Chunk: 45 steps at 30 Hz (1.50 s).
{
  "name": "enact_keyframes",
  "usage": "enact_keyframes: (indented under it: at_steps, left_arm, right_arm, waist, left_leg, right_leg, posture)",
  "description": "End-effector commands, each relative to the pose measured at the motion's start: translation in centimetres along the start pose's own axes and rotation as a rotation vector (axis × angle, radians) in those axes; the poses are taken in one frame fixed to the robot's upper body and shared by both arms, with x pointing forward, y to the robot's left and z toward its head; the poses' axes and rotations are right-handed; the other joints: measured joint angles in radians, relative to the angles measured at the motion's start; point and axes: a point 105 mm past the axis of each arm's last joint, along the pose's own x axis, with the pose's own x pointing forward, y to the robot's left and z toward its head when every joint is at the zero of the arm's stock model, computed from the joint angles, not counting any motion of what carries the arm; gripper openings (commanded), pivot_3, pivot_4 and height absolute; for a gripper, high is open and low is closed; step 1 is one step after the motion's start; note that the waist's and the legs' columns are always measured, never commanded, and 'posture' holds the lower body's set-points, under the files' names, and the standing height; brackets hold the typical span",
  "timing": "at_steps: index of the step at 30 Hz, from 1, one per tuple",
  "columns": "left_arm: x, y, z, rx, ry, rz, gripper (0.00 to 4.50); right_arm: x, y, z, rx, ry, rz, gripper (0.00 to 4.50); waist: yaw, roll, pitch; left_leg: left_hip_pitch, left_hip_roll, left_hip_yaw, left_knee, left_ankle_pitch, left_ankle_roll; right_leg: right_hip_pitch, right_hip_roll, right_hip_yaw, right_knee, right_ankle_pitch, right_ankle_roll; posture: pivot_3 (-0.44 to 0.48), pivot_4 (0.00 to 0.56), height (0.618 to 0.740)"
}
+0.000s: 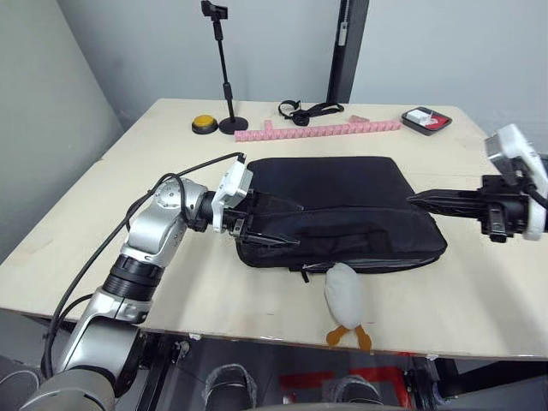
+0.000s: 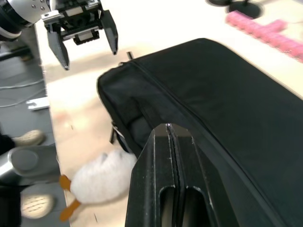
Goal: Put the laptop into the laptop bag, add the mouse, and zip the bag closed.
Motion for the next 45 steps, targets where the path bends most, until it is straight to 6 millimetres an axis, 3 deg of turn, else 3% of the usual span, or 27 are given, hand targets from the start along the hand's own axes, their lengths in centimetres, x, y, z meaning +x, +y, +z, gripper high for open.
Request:
enact_keyframes:
  at_steps: [1, 5, 6, 7, 8, 11, 19, 21, 24, 30, 36, 40, 45]
  left_arm:
    - [0.6, 0.8, -0.6, 0.016, 0.009, -0.023, 3.36]
    - [2.6, 2.4, -3.2, -0.008, 0.019, -0.062, 2.18]
    - [3.3, 2.9, -3.6, -0.009, 0.017, -0.061, 1.78]
    - [3.7, 3.2, -3.8, -0.01, 0.016, -0.063, 1.66]
    - [4.0, 3.4, -4.2, -0.007, 0.022, -0.071, 1.1]
    - [5.4, 4.2, -6.3, -0.018, 0.091, -0.069, 0.02]
    - [5.5, 5.0, -8.1, -0.045, 0.158, -0.041, 0.0]
    - [5.5, 4.7, -8.2, -0.031, 0.166, -0.061, 0.0]
    - [5.3, 4.6, -8.6, -0.017, 0.192, -0.061, 0.0]
    - [4.7, 4.6, -9.7, 0.0, 0.249, -0.027, 0.0]
    - [4.2, 4.6, -10.0, 0.011, 0.263, -0.02, 0.0]
    - [4.1, 4.5, -10.1, 0.013, 0.269, -0.019, 0.0]
    - [4.0, 4.5, -10.2, 0.023, 0.283, -0.023, 0.0]
  right_arm:
    - [-1.6, 0.8, 1.0, -0.052, -0.009, -0.053, 0.0]
    - [-2.3, 1.5, 1.1, -0.045, 0.002, -0.075, 0.0]
    - [-2.4, 1.7, 1.2, -0.038, -0.002, -0.072, 0.25]
    - [-2.4, 1.8, 1.2, -0.033, -0.005, -0.07, 0.5]
    - [-2.5, 2.1, 1.3, -0.03, -0.008, -0.065, 0.74]
    - [-2.4, 3.1, 1.1, 0.014, 0.014, -0.016, 1.83]
    - [0.0, 4.7, -1.3, 0.113, 0.088, 0.068, 4.48]
    - [1.2, 5.0, -2.5, 0.153, 0.118, 0.081, 4.48]
    - [3.8, 4.7, -6.2, 0.267, 0.222, 0.06, 4.48]
    - [7.5, 4.2, -10.3, 0.385, 0.299, 0.016, 4.48]
    - [10.3, 4.2, -11.1, 0.44, 0.277, 0.033, 4.48]
    - [11.0, 4.8, -12.0, 0.455, 0.319, 0.053, 4.48]
    - [11.4, 4.9, -12.6, 0.424, 0.353, 0.045, 2.96]
  waist:
    - [-0.003, 0.0, 0.0]
    - [0.006, 0.001, 0.0]
    - [0.008, 0.0, 0.0]
    - [0.01, 0.0, 0.0]
    - [0.011, 0.0, 0.0]
    - [0.02, 0.0, 0.0]
    - [0.033, 0.0, 0.0]
    - [0.039, 0.0, 0.0]
    - [0.039, 0.0, 0.0]
    - [0.032, 0.0, 0.0]
    - [0.024, 0.0, -0.001]
    - [0.022, 0.0, -0.001]
    - [0.021, 0.0, -0.001]
  left_leg:
    - [0.0, 0.0, 0.0, 0.0, 0.0, 0.0]
    - [0.0, -0.001, 0.0, 0.001, 0.0, 0.001]
    - [0.0, -0.001, 0.0, 0.002, 0.0, 0.002]
    - [0.0, -0.001, 0.0, 0.002, 0.0, 0.002]
    - [0.0, -0.002, 0.0, 0.003, 0.0, 0.003]
    - [0.0, -0.002, 0.0, 0.003, 0.001, 0.004]
    - [0.0, -0.001, -0.001, 0.003, 0.001, 0.005]
    - [0.0, -0.002, -0.001, 0.003, 0.001, 0.004]
    - [0.001, -0.002, -0.002, 0.004, 0.0, 0.004]
    - [0.0, -0.003, -0.003, 0.003, 0.0, 0.003]
    - [0.001, -0.003, -0.003, 0.003, 0.0, 0.002]
    - [0.001, -0.003, -0.003, 0.003, 0.0, 0.002]
    - [0.001, -0.003, -0.003, 0.003, 0.0, 0.002]
  right_leg:
    - [0.0, 0.0, 0.0, 0.0, 0.0, 0.0]
    - [0.001, 0.0, 0.0, 0.0, 0.0, 0.0]
    - [0.001, -0.001, 0.0, 0.0, 0.0, 0.0]
    - [0.002, -0.001, 0.0, 0.0, 0.0, 0.0]
    - [0.002, -0.002, 0.0, 0.0, 0.0, 0.0]
    - [0.002, -0.002, 0.0, 0.0, 0.0, 0.0]
    - [0.003, -0.002, -0.001, 0.0, 0.0, 0.0]
    - [0.003, -0.002, -0.001, 0.0, 0.0, 0.0]
    - [0.005, -0.003, -0.001, 0.0, 0.0, 0.0]
    - [0.004, -0.003, -0.002, 0.0, 0.0, 0.001]
    - [0.005, -0.003, -0.001, 0.0, 0.001, 0.002]
    - [0.005, -0.003, -0.001, 0.0, 0.001, 0.003]
    - [0.005, -0.003, -0.001, 0.0, 0.002, 0.003]
  posture:
    - [0.0, 0.15, 0.739]
    - [0.0, 0.15, 0.739]
    - [0.0, 0.15, 0.739]
    - [0.0, 0.15, 0.739]
    - [0.0, 0.15, 0.739]
    - [0.0, 0.15, 0.739]
    - [0.0, 0.15, 0.739]
    - [0.0, 0.15, 0.739]
    - [0.0, 0.15, 0.739]
    - [0.0, 0.15, 0.739]
    - [0.0, 0.15, 0.739]
    - [0.0, 0.15, 0.739]
    - [0.0, 0.15, 0.739]
